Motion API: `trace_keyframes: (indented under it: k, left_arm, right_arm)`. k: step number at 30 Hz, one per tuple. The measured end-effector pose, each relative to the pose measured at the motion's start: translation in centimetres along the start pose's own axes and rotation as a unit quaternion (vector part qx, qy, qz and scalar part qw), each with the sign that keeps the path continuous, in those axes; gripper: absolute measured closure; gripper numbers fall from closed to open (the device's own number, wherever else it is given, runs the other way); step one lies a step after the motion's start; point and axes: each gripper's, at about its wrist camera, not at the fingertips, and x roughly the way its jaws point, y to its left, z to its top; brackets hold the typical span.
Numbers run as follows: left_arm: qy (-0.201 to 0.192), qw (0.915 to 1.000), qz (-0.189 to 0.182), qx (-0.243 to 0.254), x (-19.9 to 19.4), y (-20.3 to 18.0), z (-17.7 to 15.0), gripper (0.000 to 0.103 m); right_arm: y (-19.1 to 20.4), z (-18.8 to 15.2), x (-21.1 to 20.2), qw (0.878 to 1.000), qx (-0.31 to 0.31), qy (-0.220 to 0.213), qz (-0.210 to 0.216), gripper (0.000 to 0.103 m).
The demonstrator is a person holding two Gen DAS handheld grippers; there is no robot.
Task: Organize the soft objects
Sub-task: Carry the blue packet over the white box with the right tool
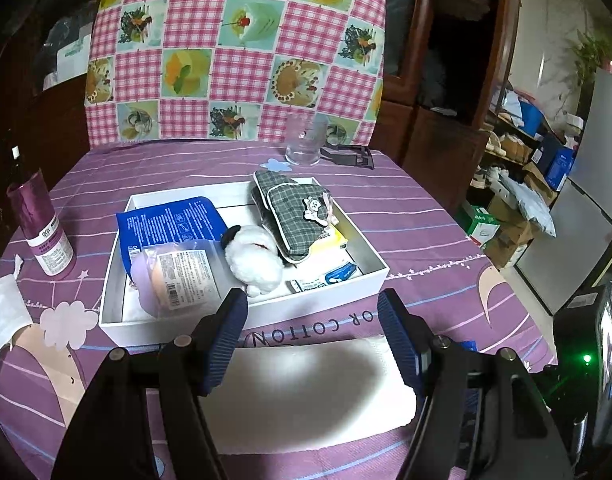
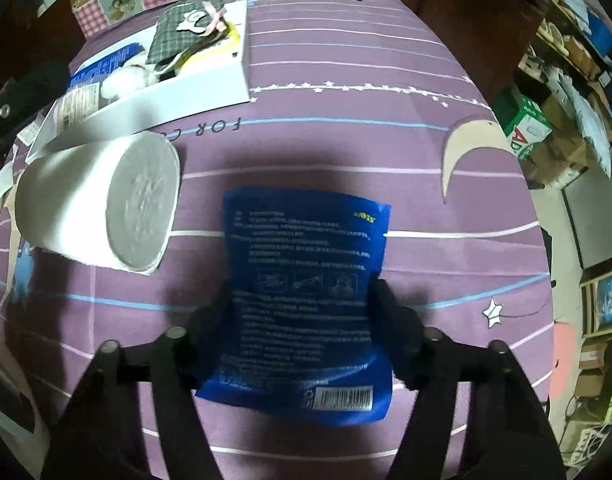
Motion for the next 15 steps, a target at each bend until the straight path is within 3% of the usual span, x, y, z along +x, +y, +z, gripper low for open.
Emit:
trace_keyframes:
  k: [9, 15]
  left_arm:
    - [-0.003, 1.0, -0.006, 0.004, -0.1, 0.0, 0.0, 0.035]
    - [-0.004, 0.9998, -0.017, -0.012, -0.3, 0.7, 0.2, 0.035]
  right_arm:
    - [-1.3, 0.4, -0.7, 0.999, 0.027, 0.003, 0.017, 0.045]
    - [-3.8, 2.8, -3.9, 0.997, 0.054, -0.037, 0.043, 0.045]
